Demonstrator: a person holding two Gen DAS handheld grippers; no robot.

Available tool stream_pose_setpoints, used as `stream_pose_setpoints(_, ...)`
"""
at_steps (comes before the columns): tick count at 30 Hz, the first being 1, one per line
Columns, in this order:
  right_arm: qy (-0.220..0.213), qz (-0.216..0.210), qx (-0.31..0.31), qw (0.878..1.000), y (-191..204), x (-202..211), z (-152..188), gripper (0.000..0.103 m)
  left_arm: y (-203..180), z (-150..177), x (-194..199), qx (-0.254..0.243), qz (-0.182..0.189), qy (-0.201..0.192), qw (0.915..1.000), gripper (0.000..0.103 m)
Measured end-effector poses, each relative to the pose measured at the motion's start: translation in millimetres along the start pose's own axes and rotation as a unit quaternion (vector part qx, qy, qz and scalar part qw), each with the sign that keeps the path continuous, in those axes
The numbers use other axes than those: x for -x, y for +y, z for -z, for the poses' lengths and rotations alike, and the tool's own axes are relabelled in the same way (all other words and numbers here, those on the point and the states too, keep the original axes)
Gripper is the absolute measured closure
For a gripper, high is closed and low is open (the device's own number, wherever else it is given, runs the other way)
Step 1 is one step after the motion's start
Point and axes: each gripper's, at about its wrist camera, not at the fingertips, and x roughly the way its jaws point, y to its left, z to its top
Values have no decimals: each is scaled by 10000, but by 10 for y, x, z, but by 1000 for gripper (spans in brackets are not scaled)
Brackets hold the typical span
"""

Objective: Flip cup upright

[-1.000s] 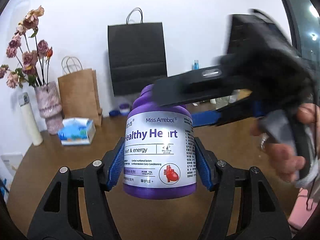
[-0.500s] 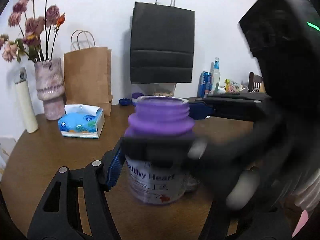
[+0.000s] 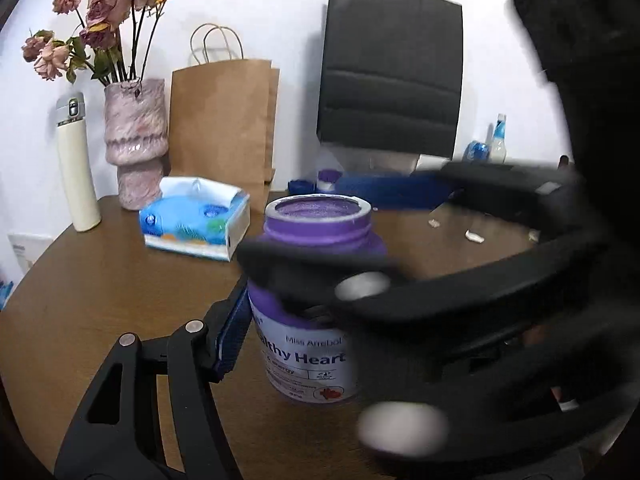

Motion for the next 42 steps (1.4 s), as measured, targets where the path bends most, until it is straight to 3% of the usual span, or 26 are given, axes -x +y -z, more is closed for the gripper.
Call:
stream_pose_setpoints(2, -14, 84, 127, 9999, -14, 114, 74, 35, -54, 41, -58, 202, 85, 220, 9995, 43)
stream_pose_setpoints(3, 196, 77, 100, 9997, -50, 142, 144, 35, -96, 73, -81, 274, 190, 348, 9988, 43)
stream_pose_setpoints(8, 717, -31, -327, 9969, -289, 320, 514, 34, -414, 228, -193, 35, 164, 777, 9968, 43)
stream_pose_setpoints(11, 749, -343, -862, 9929, -466, 418, 667, 34, -506, 251, -186, 94, 321, 878, 9956, 43)
stream_pose_setpoints(13, 722, -485, -1101, 9901, -526, 478, 747, 34, -608, 262, -160, -127, 324, 886, 9955, 43)
stream_pose_setpoints(16, 598, -731, -1425, 9853, -596, 532, 865, 35, -737, 274, -112, -361, 658, 895, 9932, 43)
stream_pose_setpoints(20, 465, -712, -1451, 9858, -572, 555, 969, 35, -876, 307, -83, -709, 449, 877, 9926, 43)
stream_pose_setpoints(22, 380, -615, -1460, 9866, -575, 574, 1004, 35, -898, 340, -104, -822, 422, 1030, 9904, 30)
stream_pose_setpoints(26, 301, -276, -1385, 9895, -587, 608, 1026, 35, -885, 452, 35, -1081, 266, 1190, 9866, 21)
stream_pose_setpoints(28, 334, -77, -1236, 9917, -553, 611, 1011, 35, -844, 507, 129, -1171, 156, 1286, 9846, 12)
stream_pose_setpoints(31, 384, 114, -1183, 9922, -550, 604, 1005, 35, -726, 571, 230, -1023, -29, 1500, 9834, 12)
stream_pose_setpoints(35, 561, 366, -1156, 9910, -505, 704, 976, 29, -534, 552, 428, -611, -307, 1411, 9876, 12)
stream_pose_setpoints(39, 348, 438, -1338, 9894, -415, 1067, 909, 25, -393, 458, 747, -210, -487, 1114, 9924, 12)
stream_pose_setpoints(42, 411, 819, -1558, 9835, -325, 1449, 862, 25, -322, 388, 1074, -84, -840, 750, 9936, 4)
